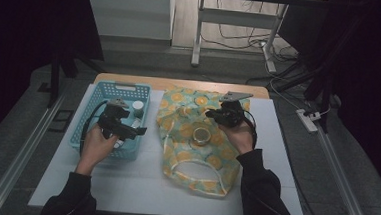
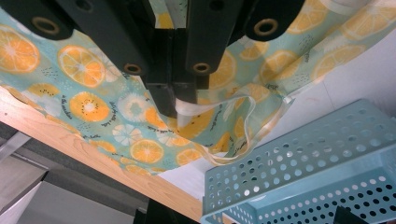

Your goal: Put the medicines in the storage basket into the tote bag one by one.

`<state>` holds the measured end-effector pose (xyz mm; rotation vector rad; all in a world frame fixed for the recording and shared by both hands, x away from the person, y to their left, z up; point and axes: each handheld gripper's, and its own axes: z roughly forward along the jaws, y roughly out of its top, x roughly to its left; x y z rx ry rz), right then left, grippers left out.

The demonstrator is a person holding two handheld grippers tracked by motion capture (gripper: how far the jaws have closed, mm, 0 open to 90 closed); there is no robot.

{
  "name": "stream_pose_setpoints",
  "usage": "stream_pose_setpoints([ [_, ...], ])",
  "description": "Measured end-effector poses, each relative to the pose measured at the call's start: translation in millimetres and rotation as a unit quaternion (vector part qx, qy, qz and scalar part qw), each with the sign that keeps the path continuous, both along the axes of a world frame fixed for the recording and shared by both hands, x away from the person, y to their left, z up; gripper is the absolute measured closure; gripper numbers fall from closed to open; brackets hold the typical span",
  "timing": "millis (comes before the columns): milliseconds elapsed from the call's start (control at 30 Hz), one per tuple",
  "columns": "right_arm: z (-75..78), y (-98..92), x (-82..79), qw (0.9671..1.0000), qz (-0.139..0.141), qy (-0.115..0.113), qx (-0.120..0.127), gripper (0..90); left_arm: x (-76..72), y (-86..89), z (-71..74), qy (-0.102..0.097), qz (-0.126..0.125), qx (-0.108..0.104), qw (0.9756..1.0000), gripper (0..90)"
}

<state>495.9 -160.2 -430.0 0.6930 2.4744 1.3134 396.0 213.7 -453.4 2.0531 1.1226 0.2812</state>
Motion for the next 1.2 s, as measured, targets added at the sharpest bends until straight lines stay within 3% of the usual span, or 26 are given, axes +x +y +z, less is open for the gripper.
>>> stream_pose_setpoints([
  [433, 0.7, 0.2, -0.2, 1.0, 0.0, -0.001, -0.002, 89.9, 13.7, 18.2, -15.0, 0.038, 0.039, 0.035, 0.9979, 0.3],
  [533, 0.6, 0.2, -0.1, 1.0, 0.0, -0.001, -0.002, 89.9, 17.6, 23.8, -15.1, 0.048, 0.051, 0.027, 0.9972, 0.3],
  [633, -0.6, 0.3, 0.7, 1.0, 0.0, 0.0, -0.002, 89.9, 21.6, 26.4, -16.5, 0.058, 0.055, 0.035, 0.9962, 0.0],
  [767, -1.9, 1.2, 1.2, 1.0, 0.001, 0.001, -0.003, 89.9, 28.0, 26.4, -18.5, 0.072, 0.051, 0.057, 0.9945, 0.0],
  [967, -2.6, 2.0, 1.2, 1.0, 0.001, 0.002, -0.006, 89.9, 39.0, 28.0, -26.7, 0.089, 0.046, 0.072, 0.9923, 0.0],
  [1200, -3.1, 1.7, 1.6, 1.0, 0.001, 0.003, -0.005, 89.9, 50.6, 23.8, -39.7, 0.115, 0.016, 0.093, 0.9889, 0.0],
])
